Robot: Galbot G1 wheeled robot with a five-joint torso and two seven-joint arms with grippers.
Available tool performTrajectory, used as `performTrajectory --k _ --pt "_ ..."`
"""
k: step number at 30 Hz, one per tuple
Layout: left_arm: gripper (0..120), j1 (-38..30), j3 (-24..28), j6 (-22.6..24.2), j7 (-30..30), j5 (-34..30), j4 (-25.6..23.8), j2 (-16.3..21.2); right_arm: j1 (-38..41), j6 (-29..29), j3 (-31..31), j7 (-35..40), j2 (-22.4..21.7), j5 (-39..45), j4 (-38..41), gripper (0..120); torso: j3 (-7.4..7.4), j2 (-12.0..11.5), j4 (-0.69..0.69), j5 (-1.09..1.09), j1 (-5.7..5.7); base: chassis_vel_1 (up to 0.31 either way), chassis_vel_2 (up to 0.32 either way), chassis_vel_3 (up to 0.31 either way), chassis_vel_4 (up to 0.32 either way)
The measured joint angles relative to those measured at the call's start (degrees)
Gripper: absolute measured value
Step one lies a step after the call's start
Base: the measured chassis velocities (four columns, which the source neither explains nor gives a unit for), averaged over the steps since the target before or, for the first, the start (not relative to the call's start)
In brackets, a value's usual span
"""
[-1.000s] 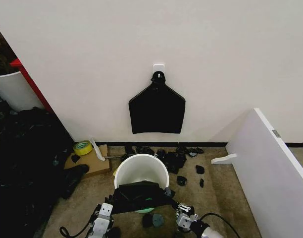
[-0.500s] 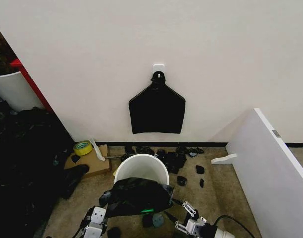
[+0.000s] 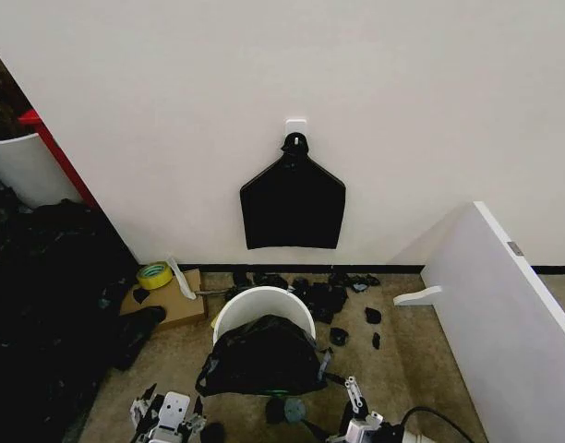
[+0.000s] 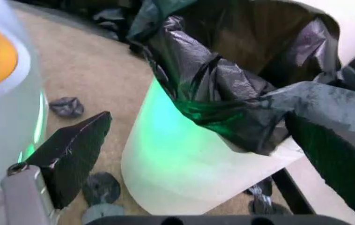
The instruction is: Place the garbage bag over the trash bin.
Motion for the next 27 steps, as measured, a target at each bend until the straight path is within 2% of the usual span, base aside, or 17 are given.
performTrajectory --k 4,7,8,11,13,14,16,17,18,20,21,22,24,27 --pt "100 0.26 -0.29 -0.17 0.00 0.00 -1.95 -0.16 0.91 2.48 4.82 -12.57 0.72 6.87 -0.36 100 0.00 0.00 0.00 0.00 0.00 0.000 0.000 0.000 0.000" --pt "100 -0.02 -0.50 -0.31 0.00 -0.02 -3.10 -0.35 1.77 2.16 7.46 -24.51 0.88 16.21 -0.67 100 0.00 0.00 0.00 0.01 0.00 0.000 0.000 0.000 0.000" --pt "100 -0.02 -0.50 -0.31 0.00 -0.02 -3.10 -0.35 1.77 2.16 7.46 -24.51 0.88 16.21 -0.67 100 0.00 0.00 0.00 0.01 0.00 0.000 0.000 0.000 0.000" --pt "100 -1.22 -1.06 -2.29 0.64 1.17 -4.56 -0.99 3.21 -1.01 9.32 -35.12 0.95 29.51 -0.60 100 0.00 0.00 0.00 0.01 0.00 0.000 0.000 0.000 0.000" --pt "100 -2.26 -1.19 -5.28 2.10 2.86 -4.83 -1.58 3.96 -3.76 9.41 -36.26 0.79 37.71 0.47 100 0.00 0.00 -0.01 0.02 0.00 0.000 0.000 0.000 0.000" --pt "100 -2.26 -1.19 -5.28 2.10 2.86 -4.83 -1.58 3.96 -3.76 9.41 -36.26 0.79 37.71 0.47 100 0.00 0.00 -0.01 0.02 0.00 0.000 0.000 0.000 0.000" --pt "100 -3.82 -1.19 -9.75 4.24 4.58 -4.92 -2.81 4.98 -7.35 8.41 -31.77 0.43 45.15 2.90 100 0.00 0.00 0.00 0.00 0.00 0.000 0.000 0.000 0.000" --pt "100 -4.85 -1.13 -11.84 5.30 4.77 -4.92 -3.76 5.59 -9.46 7.31 -27.10 0.36 47.65 4.69 100 0.00 0.00 0.00 0.00 0.00 0.000 0.000 0.000 0.000" --pt "100 -5.22 -1.10 -12.40 5.63 4.75 -4.92 -4.03 5.88 -10.42 6.77 -24.73 0.35 48.29 5.52 100 0.00 0.00 0.00 0.00 0.00 0.000 0.000 0.000 0.000" --pt "100 -8.52 -1.08 -15.23 7.54 3.17 -4.92 -6.69 8.14 -18.86 2.98 -8.64 0.53 49.39 10.15 100 0.00 0.00 0.02 0.00 0.00 0.000 0.000 0.000 0.000" --pt "100 -8.52 -1.08 -15.23 7.54 3.17 -4.92 -6.69 8.14 -18.86 2.98 -8.64 0.53 49.39 10.15 100 0.00 0.00 0.02 0.00 0.00 0.000 0.000 0.000 0.000" --pt "100 -10.32 -1.28 -15.59 7.99 2.17 -4.92 -7.99 9.62 -23.66 1.19 -1.66 0.76 49.29 11.60 100 0.01 -0.01 0.01 -0.01 0.00 0.000 0.000 0.000 0.000" --pt "100 -14.20 -2.00 -15.77 8.60 0.55 -3.90 -10.86 12.74 -30.92 -1.36 6.53 1.01 48.97 12.56 100 0.01 0.00 -0.01 0.02 0.01 0.000 0.000 0.000 0.000" --pt "100 -18.37 -3.33 -15.80 9.10 -0.01 -1.21 -14.64 19.11 -37.68 -4.20 9.39 1.01 47.67 10.42 100 0.00 0.00 -0.02 0.00 0.01 0.000 0.000 0.000 0.000"
